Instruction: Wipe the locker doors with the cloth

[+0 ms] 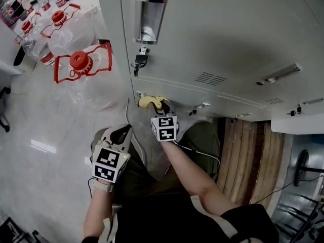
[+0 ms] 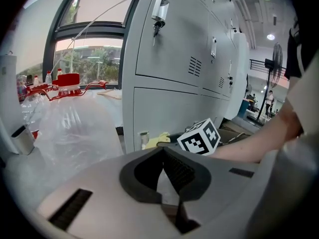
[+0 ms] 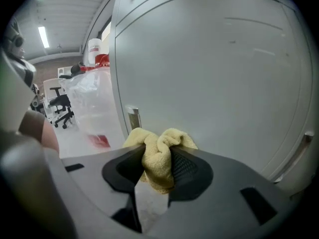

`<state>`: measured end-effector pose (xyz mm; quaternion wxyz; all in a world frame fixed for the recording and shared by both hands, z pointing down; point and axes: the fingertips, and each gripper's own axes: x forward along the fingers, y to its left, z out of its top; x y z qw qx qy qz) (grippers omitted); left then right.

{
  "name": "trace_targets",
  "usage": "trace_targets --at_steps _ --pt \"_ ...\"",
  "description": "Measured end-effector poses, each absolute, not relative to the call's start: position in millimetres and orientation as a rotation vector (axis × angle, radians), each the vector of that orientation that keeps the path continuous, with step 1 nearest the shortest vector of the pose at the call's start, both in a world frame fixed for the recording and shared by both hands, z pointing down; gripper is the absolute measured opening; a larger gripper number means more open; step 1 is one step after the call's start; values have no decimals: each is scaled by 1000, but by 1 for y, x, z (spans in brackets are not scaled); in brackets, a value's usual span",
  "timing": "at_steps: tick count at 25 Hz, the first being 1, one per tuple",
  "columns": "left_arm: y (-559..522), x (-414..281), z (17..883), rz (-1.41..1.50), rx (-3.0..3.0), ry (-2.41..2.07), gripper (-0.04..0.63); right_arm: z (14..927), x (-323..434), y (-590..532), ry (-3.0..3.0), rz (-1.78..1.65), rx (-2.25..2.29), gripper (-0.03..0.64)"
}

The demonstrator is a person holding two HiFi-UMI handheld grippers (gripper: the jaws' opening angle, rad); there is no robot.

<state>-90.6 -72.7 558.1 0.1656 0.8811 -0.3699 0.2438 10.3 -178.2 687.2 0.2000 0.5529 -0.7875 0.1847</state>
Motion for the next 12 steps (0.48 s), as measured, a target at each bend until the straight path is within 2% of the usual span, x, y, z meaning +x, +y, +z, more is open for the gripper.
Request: trace_targets --at_steps 12 --pt "-69 -92 555 700 2515 -1079 11 765 12 -179 -2091 606 1444 146"
